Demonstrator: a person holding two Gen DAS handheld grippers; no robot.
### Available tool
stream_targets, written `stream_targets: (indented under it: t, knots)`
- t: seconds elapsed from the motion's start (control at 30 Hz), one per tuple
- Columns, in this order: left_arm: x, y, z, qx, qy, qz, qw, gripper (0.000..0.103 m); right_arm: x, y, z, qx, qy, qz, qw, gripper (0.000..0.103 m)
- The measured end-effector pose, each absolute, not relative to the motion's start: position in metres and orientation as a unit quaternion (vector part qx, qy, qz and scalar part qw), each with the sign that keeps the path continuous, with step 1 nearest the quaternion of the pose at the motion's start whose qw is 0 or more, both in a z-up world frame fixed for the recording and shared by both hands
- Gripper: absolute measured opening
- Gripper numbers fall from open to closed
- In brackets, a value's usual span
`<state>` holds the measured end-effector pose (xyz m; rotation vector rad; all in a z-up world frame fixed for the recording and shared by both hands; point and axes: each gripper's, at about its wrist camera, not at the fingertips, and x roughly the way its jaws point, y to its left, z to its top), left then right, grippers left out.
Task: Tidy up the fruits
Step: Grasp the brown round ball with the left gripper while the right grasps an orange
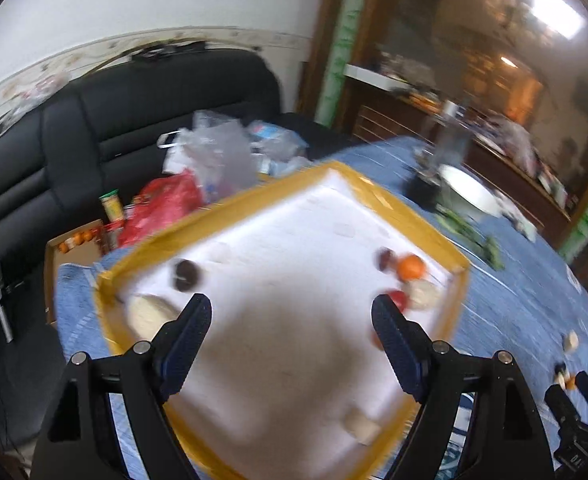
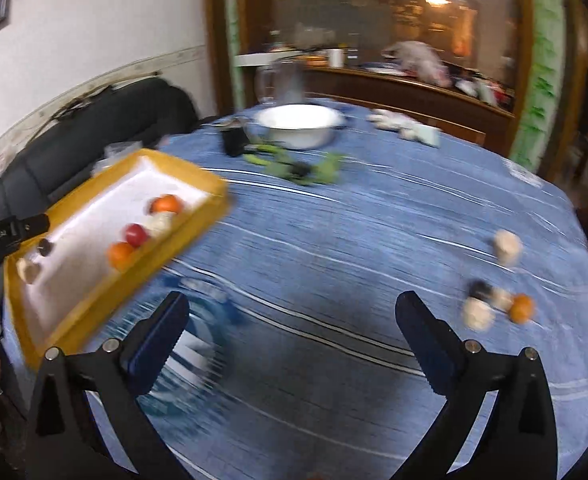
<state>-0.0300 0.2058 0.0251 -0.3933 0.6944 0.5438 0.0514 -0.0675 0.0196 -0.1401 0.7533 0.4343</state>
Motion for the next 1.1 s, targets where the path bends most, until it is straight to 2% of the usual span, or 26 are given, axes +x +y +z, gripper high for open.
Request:
stream_targets:
  t: [0.17,0.23,0.3,0.37,0.53,0.63,0.67,0.7,0.73,1.0,1.1]
  knots:
    - [-0.009,0.158,0.018,-0.15,0.355,0.202,0.9,0.082,0.062,-0.153,0.009,-0.046,0.377,0.128,0.916,0.103]
    - [0.001,0.137,0.015,-0.133,0.365,0.178,0.904,0.082,0.071,-0.183,0.002,-0.039,0.388,0.094,0.916,0.1]
    - [0.01,0.115,0.011,-0.118,0.374,0.154,0.907,0.082,0.084,-0.209,-0.009,-0.034,0.404,0.068,0.911,0.082]
    - [0.023,0.09,0.007,-0.098,0.384,0.126,0.909,0.082,0.1,-0.227,-0.02,-0.035,0.423,0.047,0.904,0.073]
    - [0.046,0.033,-0.003,-0.045,0.406,0.066,0.91,0.082,0.132,-0.243,-0.036,-0.035,0.438,0.042,0.897,0.068]
    - [0.06,0.004,-0.007,-0.027,0.41,0.032,0.911,0.082,0.151,-0.239,-0.043,-0.04,0.442,0.047,0.895,0.058]
    - [0.064,-0.004,-0.009,-0.026,0.412,0.024,0.91,0.082,0.156,-0.238,-0.045,-0.042,0.443,0.049,0.894,0.05]
    - [0.07,-0.012,-0.01,-0.026,0.414,0.014,0.91,0.082,0.161,-0.236,-0.048,-0.044,0.446,0.052,0.893,0.036]
    - [0.075,-0.02,-0.012,-0.026,0.416,0.003,0.909,0.082,0.165,-0.235,-0.049,-0.039,0.446,0.061,0.892,0.033]
    - [0.109,-0.096,-0.026,-0.016,0.434,-0.078,0.897,0.08,0.142,-0.265,-0.036,-0.003,0.432,0.037,0.901,0.033]
    - [0.122,-0.118,-0.031,-0.009,0.438,-0.091,0.894,0.071,0.128,-0.279,-0.027,0.019,0.417,0.031,0.908,0.033]
